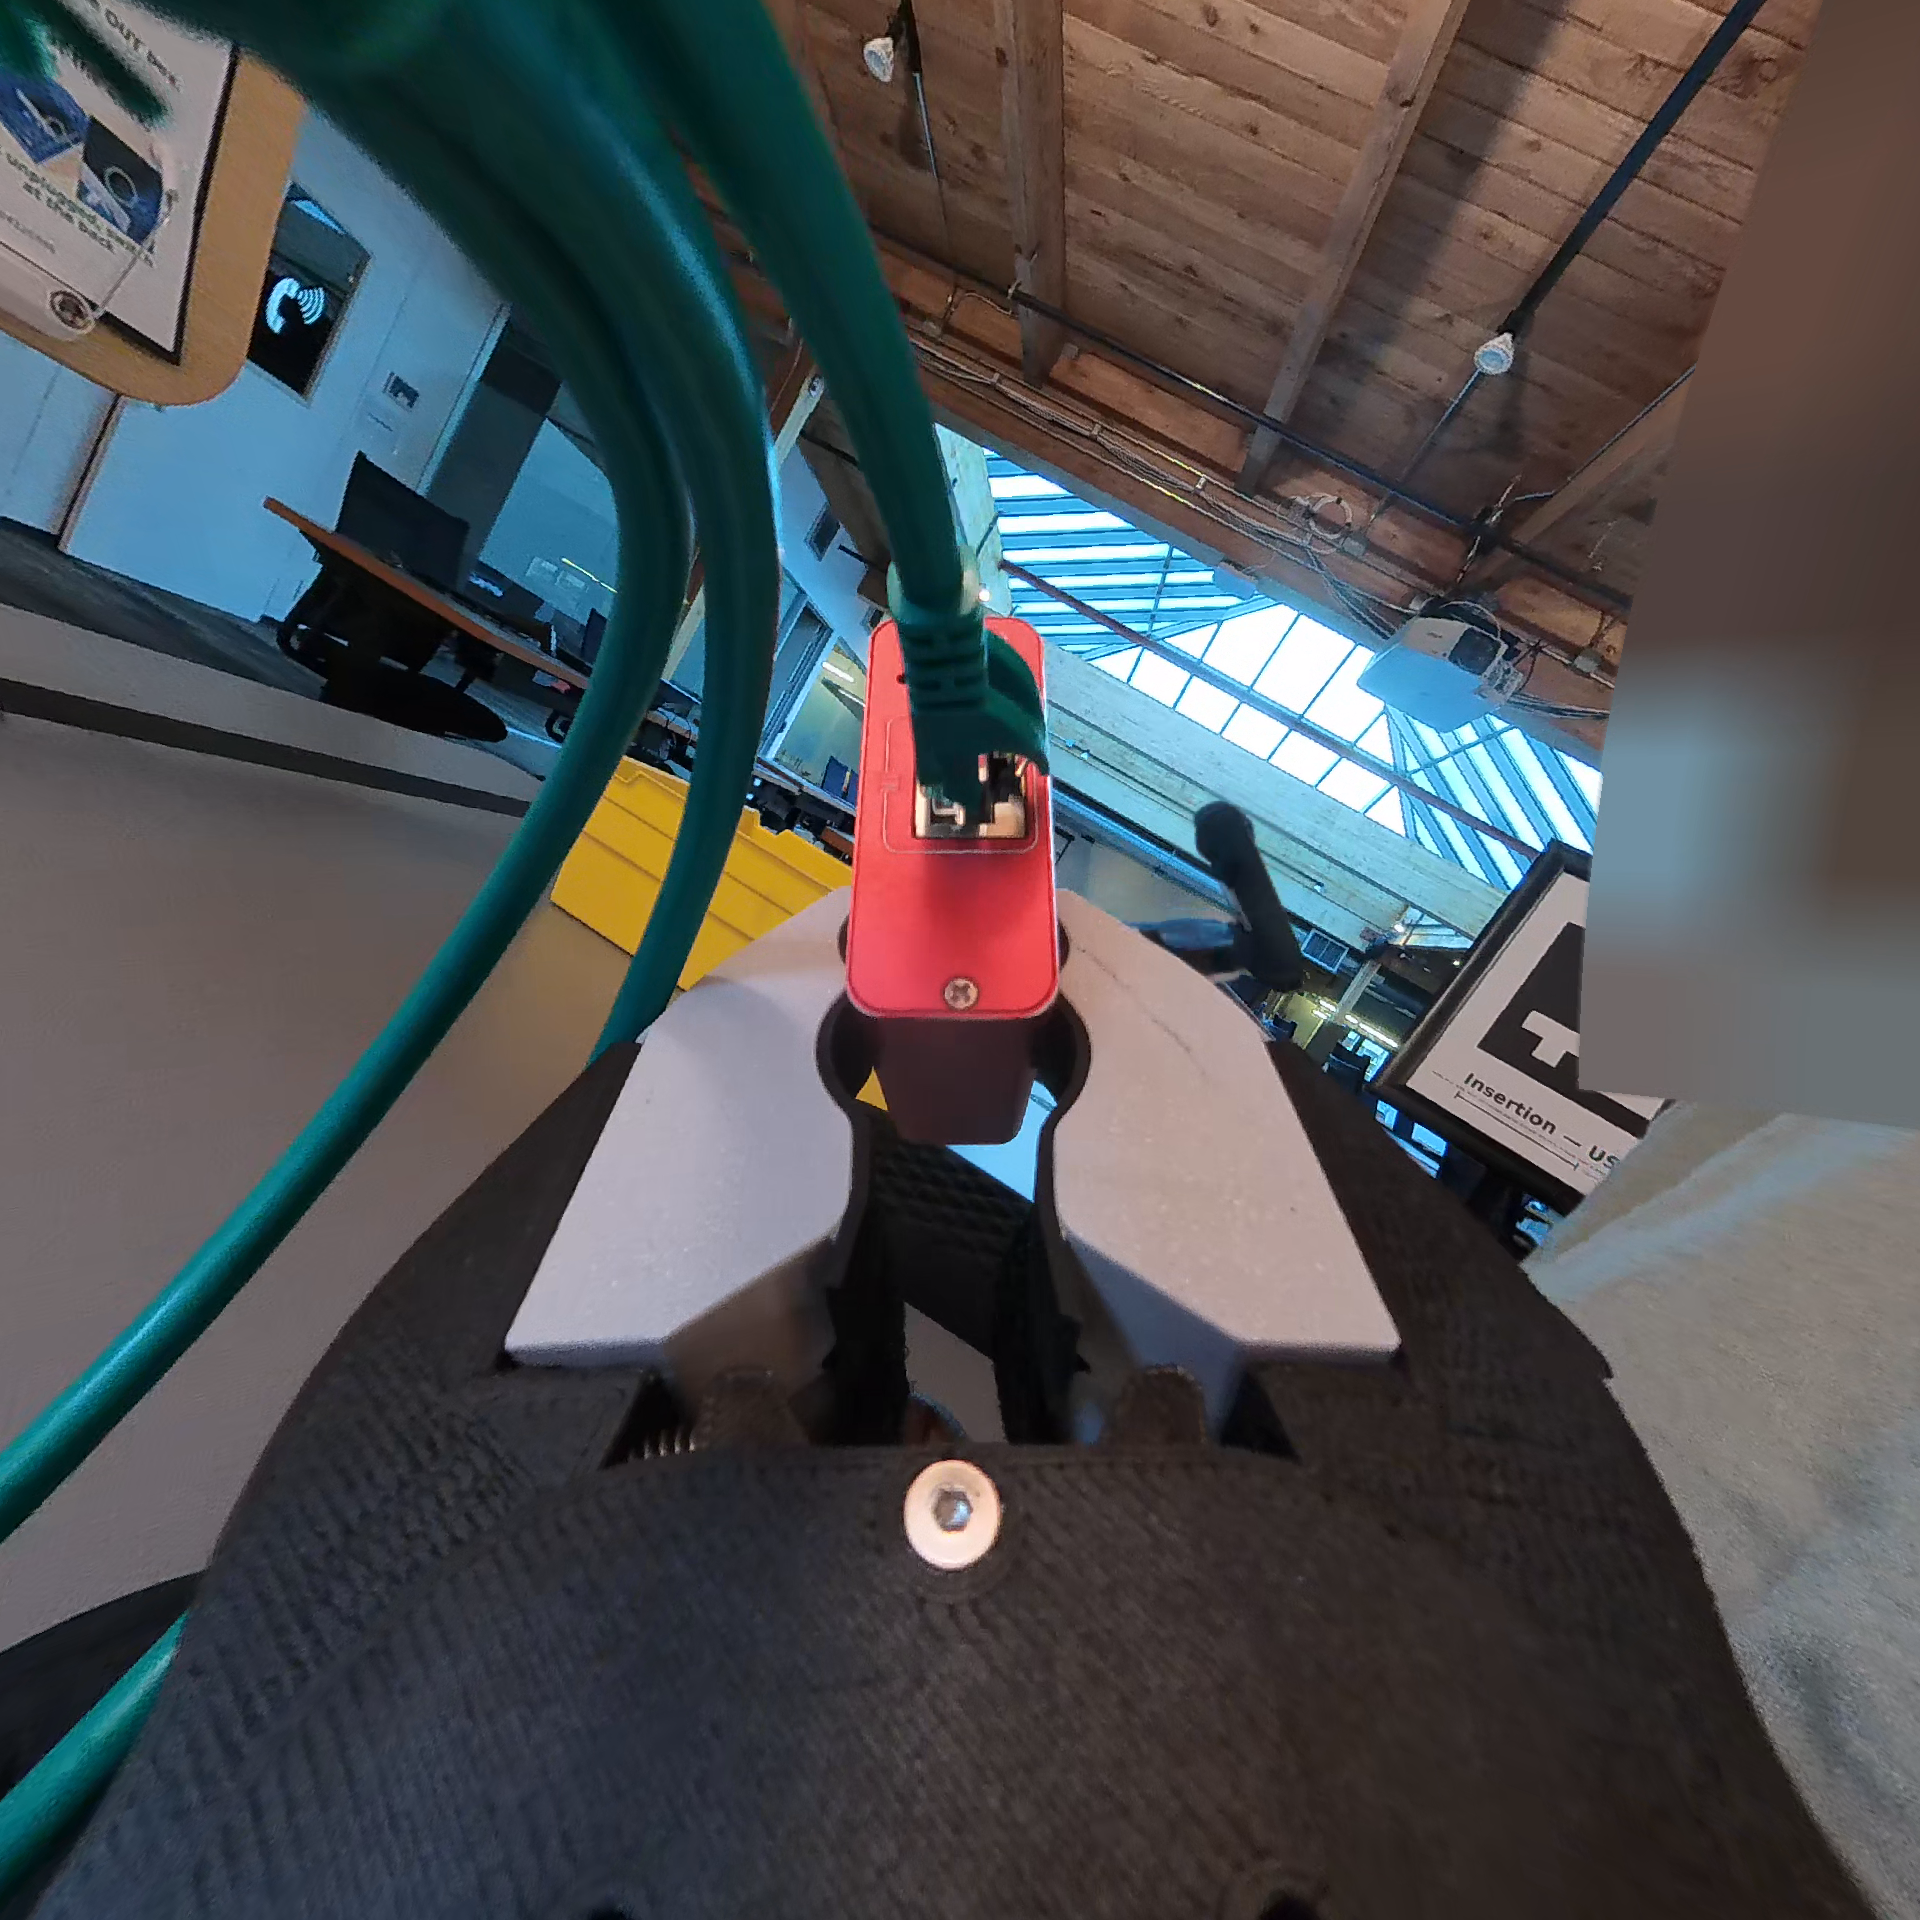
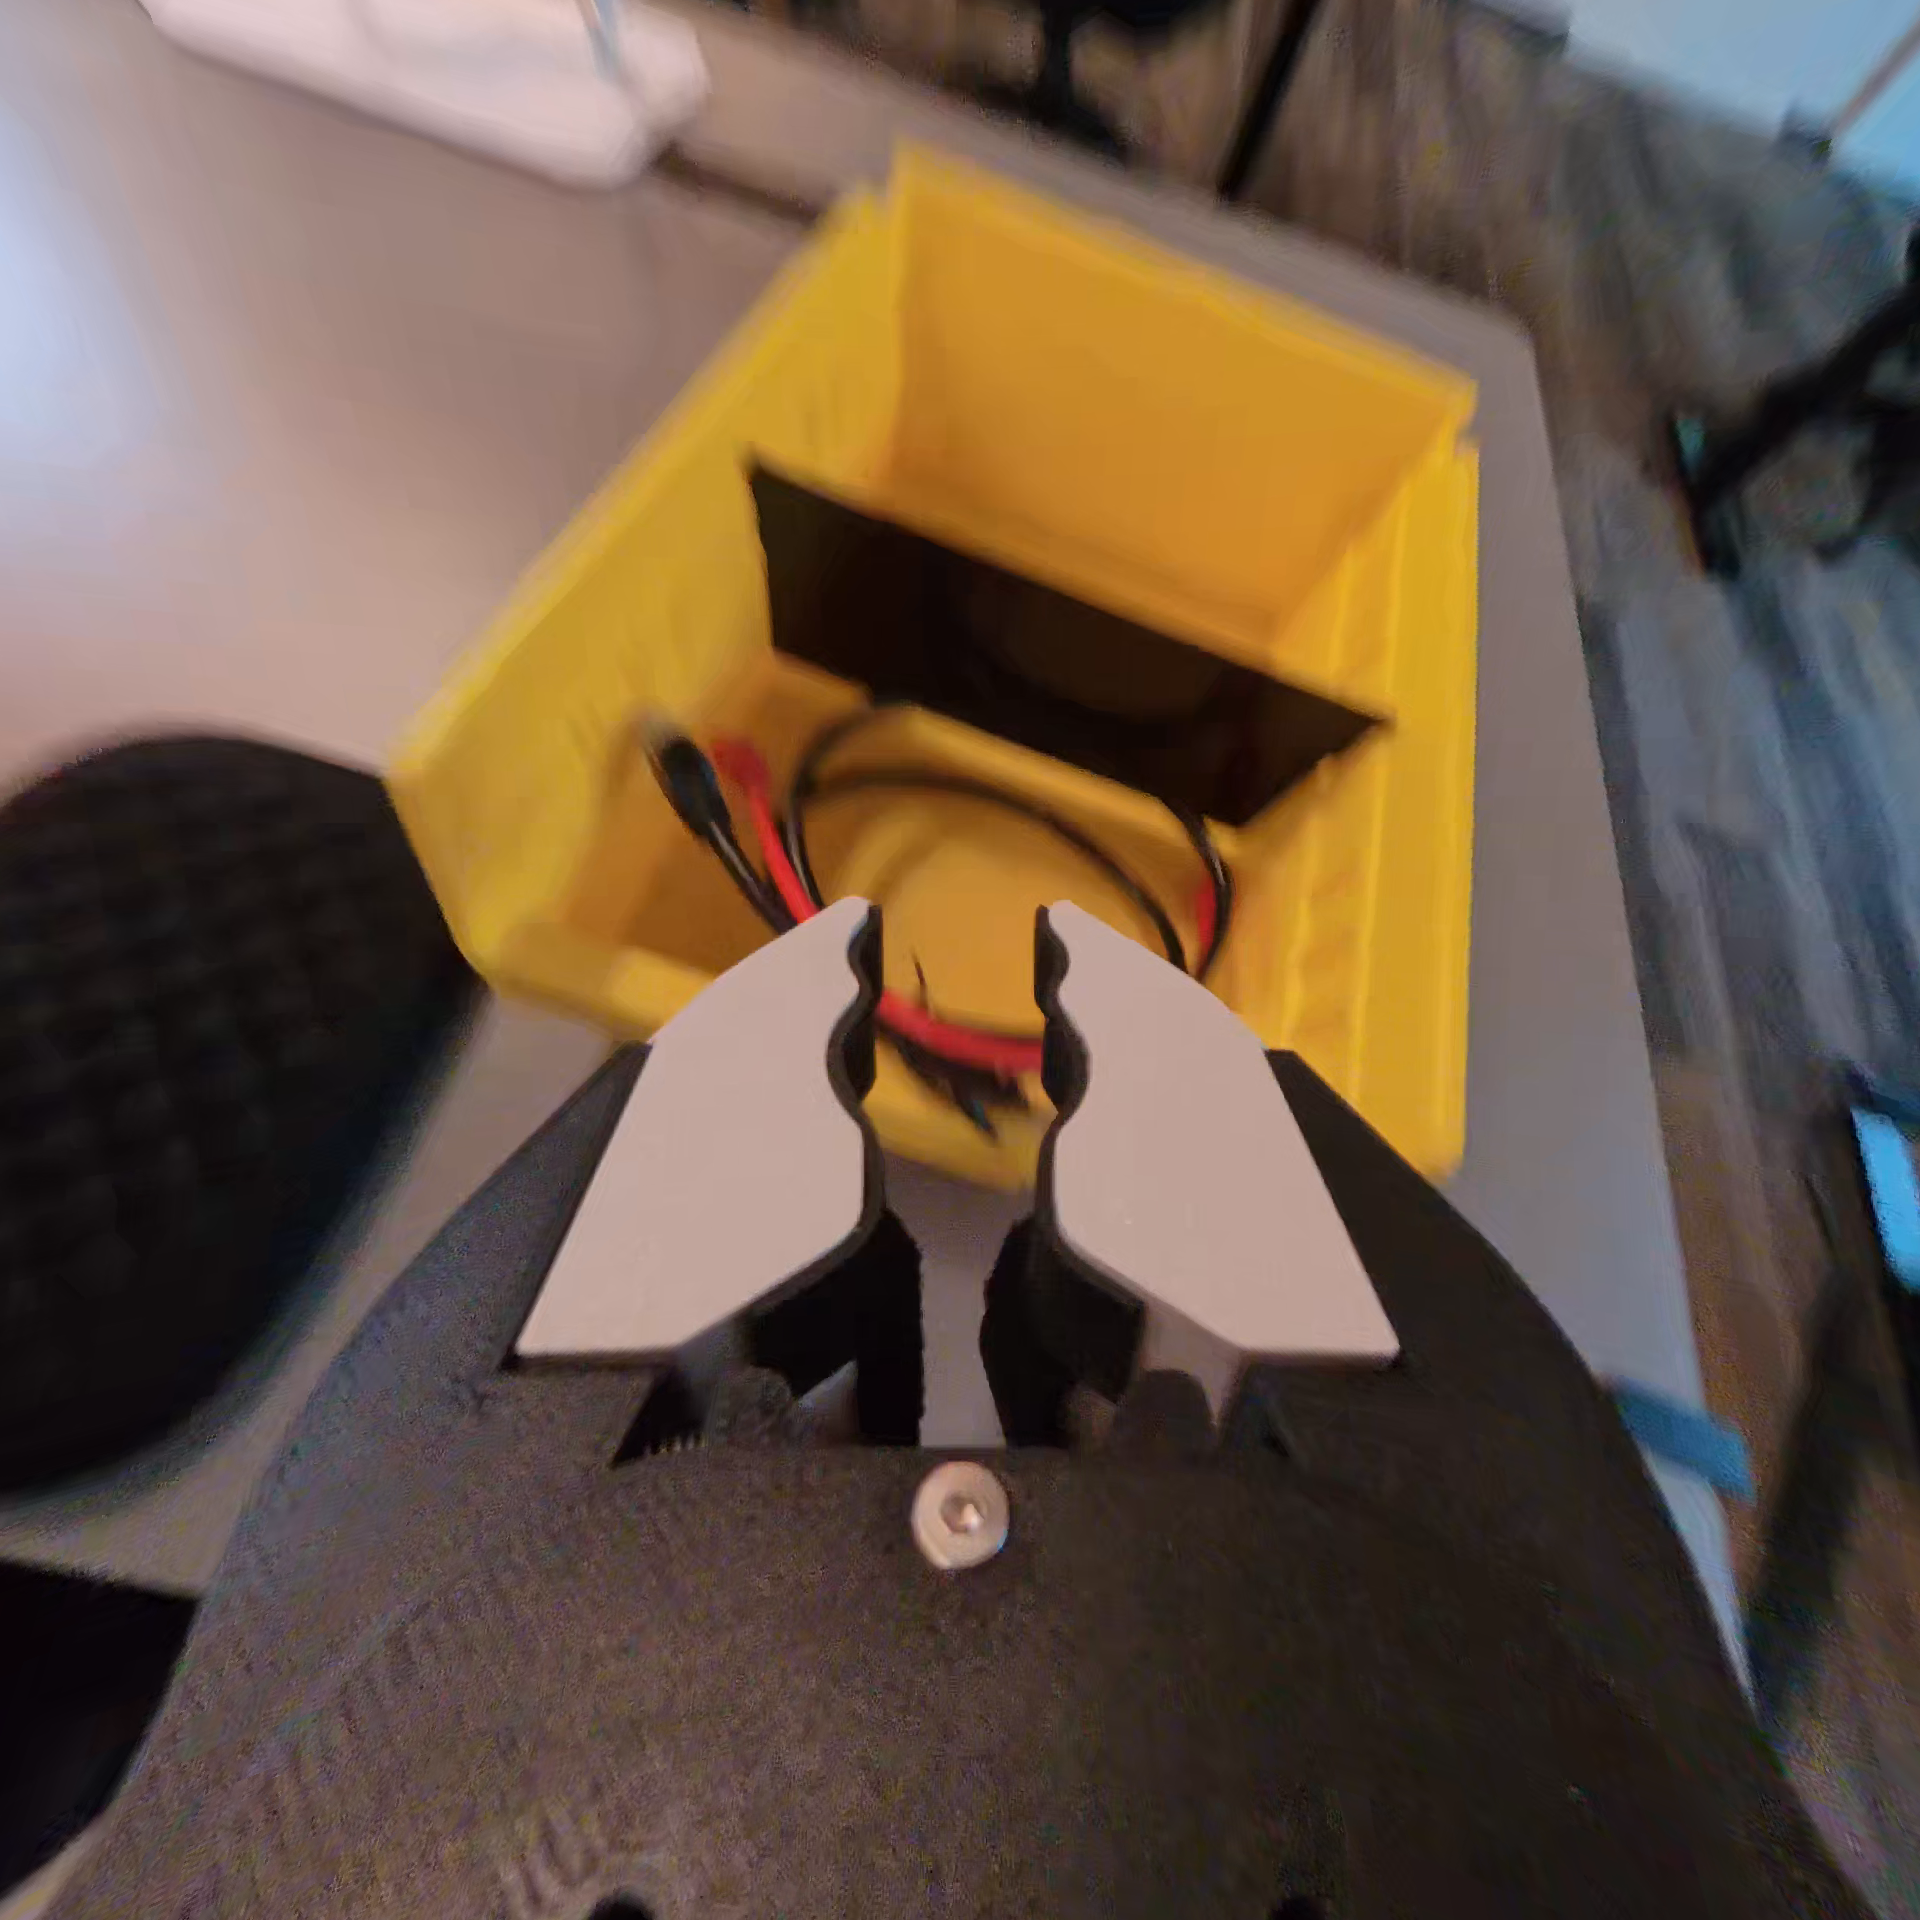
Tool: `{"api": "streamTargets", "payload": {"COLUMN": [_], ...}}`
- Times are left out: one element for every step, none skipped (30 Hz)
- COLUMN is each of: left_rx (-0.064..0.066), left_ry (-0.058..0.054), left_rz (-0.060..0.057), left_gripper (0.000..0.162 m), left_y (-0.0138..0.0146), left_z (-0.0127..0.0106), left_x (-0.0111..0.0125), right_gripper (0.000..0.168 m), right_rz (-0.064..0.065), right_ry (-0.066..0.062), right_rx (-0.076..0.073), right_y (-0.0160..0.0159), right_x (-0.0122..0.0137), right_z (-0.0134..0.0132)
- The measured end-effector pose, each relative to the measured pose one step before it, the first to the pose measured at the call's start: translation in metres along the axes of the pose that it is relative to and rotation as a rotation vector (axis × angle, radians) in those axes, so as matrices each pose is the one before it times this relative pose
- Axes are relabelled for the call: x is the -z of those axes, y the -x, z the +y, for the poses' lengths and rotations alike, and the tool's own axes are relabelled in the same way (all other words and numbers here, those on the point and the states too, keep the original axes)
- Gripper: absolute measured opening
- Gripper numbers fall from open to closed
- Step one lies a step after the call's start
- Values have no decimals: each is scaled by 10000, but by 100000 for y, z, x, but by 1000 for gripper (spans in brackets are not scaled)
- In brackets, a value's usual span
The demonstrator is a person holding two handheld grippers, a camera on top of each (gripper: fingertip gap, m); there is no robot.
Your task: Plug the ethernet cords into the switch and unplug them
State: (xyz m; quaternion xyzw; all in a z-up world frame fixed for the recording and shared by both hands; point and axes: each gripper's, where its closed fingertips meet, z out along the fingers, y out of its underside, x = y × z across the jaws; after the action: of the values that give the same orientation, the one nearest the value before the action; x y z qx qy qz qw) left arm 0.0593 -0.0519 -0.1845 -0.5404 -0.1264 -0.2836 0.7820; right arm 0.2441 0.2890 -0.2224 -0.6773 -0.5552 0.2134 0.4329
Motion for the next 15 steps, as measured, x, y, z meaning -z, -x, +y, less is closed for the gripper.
{"api": "streamTargets", "payload": {"left_rx": [-14, -12, -7, -7, -6, -5, -13, -26, -39, -47, -47, -41, -38, -29, -17], "left_ry": [15, 6, 3, 13, 18, 22, 32, 33, 23, 25, 35, 38, 36, 42, 39], "left_rz": [-12, -6, -6, -11, -7, -10, -12, -2, -4, -15, -9, -2, -3, 0, 6], "left_gripper": [28, 28, 28, 28, 28, 28, 28, 28, 29, 29, 29, 29, 29, 29, 29], "left_y": [8, -4, 0, 10, 10, 13, 2, -18, -30, -18, -25, -24, -26, -20, -21], "left_z": [26, 11, 18, 17, 29, 34, 53, 50, 38, 45, 59, 61, 58, 70, 54], "left_x": [-4, -2, -9, -5, -20, -17, -25, -19, -23, -23, -16, -31, -33, -33, -33], "right_gripper": [27, 28, 30, 37, 44, 44, 41, 37, 34, 31, 28, 24, 24, 24, 24], "right_rz": [418, 387, 127, -137, -291, -250, -134, 1, 154, 102, -48, -99, -88, -40, -28], "right_ry": [916, 746, 489, 166, -76, -169, -153, -75, -13, 142, 309, -34, -29, -17, -27], "right_rx": [83, 100, 112, 56, -4, -11, 23, 34, -61, -147, -159, -210, -108, -16, -8], "right_y": [-606, -521, -145, 235, 442, 370, 188, -80, -388, -395, -211, -189, -207, -229, -202], "right_x": [220, 124, 4, -117, -208, -253, -253, -261, -284, -364, -429, -292, -221, -169, -141], "right_z": [1880, 1579, 1154, 568, 70, -213, -268, -212, -137, 86, 357, -137, -106, -49, -40]}}
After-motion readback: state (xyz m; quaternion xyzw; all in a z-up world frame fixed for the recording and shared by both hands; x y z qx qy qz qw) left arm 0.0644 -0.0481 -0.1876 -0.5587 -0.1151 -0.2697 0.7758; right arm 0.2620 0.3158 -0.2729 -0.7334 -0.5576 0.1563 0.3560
